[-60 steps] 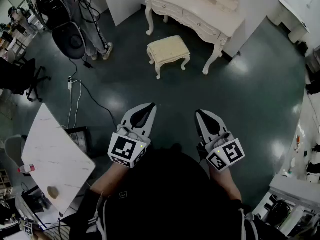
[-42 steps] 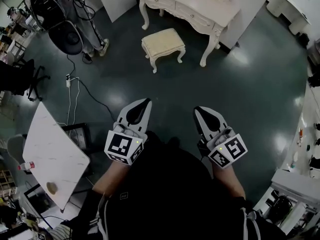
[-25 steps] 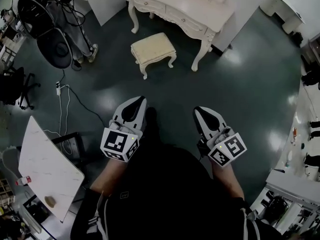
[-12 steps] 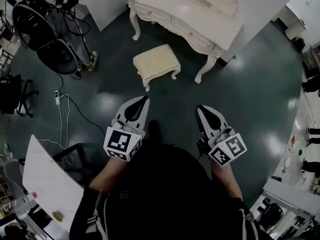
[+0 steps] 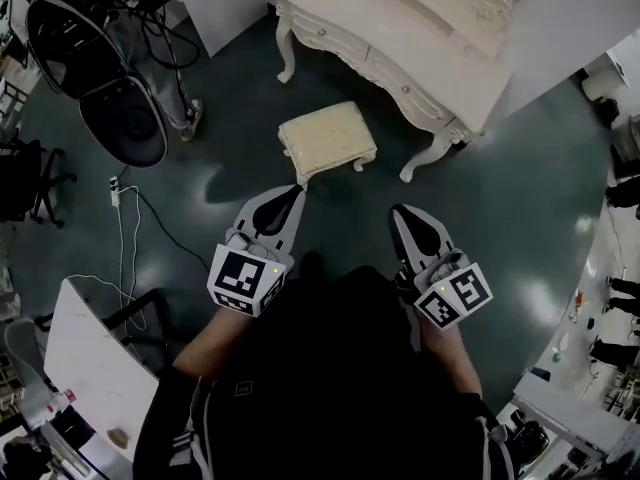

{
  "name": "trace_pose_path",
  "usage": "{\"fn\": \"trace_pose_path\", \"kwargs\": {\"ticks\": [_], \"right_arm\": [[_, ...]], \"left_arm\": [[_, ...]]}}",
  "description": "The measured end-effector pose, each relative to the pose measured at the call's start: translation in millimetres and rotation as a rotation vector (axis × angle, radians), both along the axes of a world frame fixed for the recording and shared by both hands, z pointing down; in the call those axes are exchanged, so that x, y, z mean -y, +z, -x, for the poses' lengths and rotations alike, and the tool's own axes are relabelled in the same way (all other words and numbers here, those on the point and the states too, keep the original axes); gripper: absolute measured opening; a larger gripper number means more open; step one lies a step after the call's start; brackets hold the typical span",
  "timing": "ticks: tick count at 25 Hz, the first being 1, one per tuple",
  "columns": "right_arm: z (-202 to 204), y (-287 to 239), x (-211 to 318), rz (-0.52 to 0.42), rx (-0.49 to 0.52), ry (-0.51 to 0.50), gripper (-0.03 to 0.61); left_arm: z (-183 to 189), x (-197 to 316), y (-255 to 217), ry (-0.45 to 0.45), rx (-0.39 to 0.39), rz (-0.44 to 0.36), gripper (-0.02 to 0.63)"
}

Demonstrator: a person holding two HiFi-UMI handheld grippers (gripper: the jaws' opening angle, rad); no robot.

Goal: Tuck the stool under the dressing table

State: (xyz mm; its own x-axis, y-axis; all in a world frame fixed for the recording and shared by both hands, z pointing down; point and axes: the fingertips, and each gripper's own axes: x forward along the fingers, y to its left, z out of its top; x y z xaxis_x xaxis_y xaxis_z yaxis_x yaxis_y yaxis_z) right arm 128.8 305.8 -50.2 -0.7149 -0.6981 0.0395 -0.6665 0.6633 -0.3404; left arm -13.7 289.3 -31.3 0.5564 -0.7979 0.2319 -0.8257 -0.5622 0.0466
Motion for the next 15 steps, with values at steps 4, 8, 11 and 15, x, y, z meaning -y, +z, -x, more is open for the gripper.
{"fn": "trace_pose_path", "kwargs": {"ticks": [4, 8, 11, 15], "right_arm": [[9, 8, 24, 0.016, 0.000, -0.019, 0.021], [2, 14, 57, 0.030, 0.011, -0.031, 0.021], [-4, 15, 90, 0.023, 0.013, -0.054, 0.021], [-13, 19, 135, 0.010, -0.005, -0.104, 0.021]], "left_arm": [[9, 22, 9, -0.020, -0.013, 0.021, 0.005], [5, 53, 15, -0.040, -0.016, 0.035, 0.006], [-2, 84, 18, -0.055, -0.008, 0.037, 0.005], [-15, 126, 18, -0.085, -0.013, 0.046, 0.005]]}}
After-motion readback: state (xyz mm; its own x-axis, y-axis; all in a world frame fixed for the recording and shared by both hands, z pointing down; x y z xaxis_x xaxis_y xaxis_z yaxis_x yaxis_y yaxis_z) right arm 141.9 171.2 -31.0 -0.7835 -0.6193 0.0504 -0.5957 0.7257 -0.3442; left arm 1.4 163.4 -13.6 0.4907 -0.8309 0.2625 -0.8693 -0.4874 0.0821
